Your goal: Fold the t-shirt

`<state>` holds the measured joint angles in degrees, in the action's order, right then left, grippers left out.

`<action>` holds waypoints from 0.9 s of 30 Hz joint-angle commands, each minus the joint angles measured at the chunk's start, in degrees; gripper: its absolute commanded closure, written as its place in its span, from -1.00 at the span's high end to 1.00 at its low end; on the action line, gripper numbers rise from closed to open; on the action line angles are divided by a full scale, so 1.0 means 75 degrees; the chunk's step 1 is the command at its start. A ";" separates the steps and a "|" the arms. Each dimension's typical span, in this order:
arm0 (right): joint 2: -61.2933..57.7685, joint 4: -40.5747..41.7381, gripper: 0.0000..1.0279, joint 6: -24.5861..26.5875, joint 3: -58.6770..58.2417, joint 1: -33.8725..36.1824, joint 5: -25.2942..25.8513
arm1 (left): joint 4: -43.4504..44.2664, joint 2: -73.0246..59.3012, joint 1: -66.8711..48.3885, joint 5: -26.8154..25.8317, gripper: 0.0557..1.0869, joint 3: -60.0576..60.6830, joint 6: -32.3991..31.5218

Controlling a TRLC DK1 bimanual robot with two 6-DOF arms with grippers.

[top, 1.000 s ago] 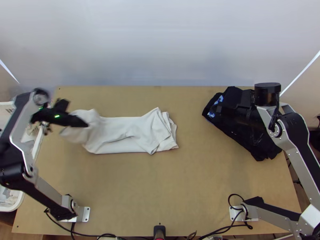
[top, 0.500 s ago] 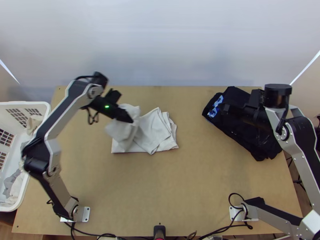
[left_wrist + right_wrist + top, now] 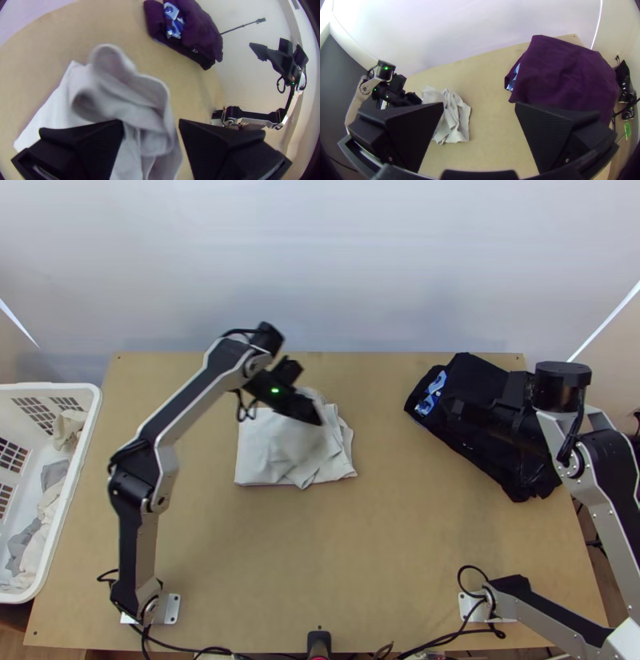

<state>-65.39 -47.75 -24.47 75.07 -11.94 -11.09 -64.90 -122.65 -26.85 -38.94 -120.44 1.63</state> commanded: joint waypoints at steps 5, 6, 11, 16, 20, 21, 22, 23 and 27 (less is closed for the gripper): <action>0.0128 0.0519 0.93 -0.0312 -0.1044 -0.0564 0.0002 | 0.1037 0.0088 -0.0709 -0.0199 0.91 -0.1168 -0.0733; 0.0116 0.0659 0.93 -0.0382 -0.1197 -0.0669 0.0002 | 0.1037 0.0123 -0.0650 -0.0199 0.91 -0.1168 -0.0733; -0.0317 0.1386 0.93 -0.1237 -0.2040 -0.0927 -0.1263 | 0.0779 0.0510 0.0053 -0.0199 0.91 -0.0921 -0.0604; -0.1454 0.2710 0.93 -0.2105 -0.2380 -0.0962 -0.3279 | 0.0134 0.1072 0.0861 -0.0199 0.91 -0.0851 -0.0405; -0.2544 0.3659 0.93 -0.2210 -0.2474 -0.0892 -0.3771 | -0.0006 0.1681 0.1541 -0.0035 0.91 -0.0863 -0.0428; -0.2766 0.3847 0.93 -0.2175 -0.2497 -0.0880 -0.3759 | -0.0088 0.1834 0.1705 0.0012 0.91 -0.0886 -0.0416; -0.3001 0.4046 0.93 -0.2175 -0.2486 -0.0868 -0.3759 | -0.0147 0.1986 0.1904 0.0071 0.91 -0.0898 -0.0369; -0.3223 0.4187 0.93 -0.2187 -0.2474 -0.0857 -0.3759 | -0.0229 0.2139 0.2127 0.0211 0.91 -0.0898 -0.0194; -0.4055 0.4702 0.93 -0.2163 -0.2521 -0.0880 -0.3759 | -0.0346 0.2678 0.3135 0.1336 0.91 -0.0992 0.0240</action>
<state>-85.49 -19.77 -39.90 57.34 -18.39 -36.82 -65.52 -108.95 -13.65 -36.73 -127.11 0.16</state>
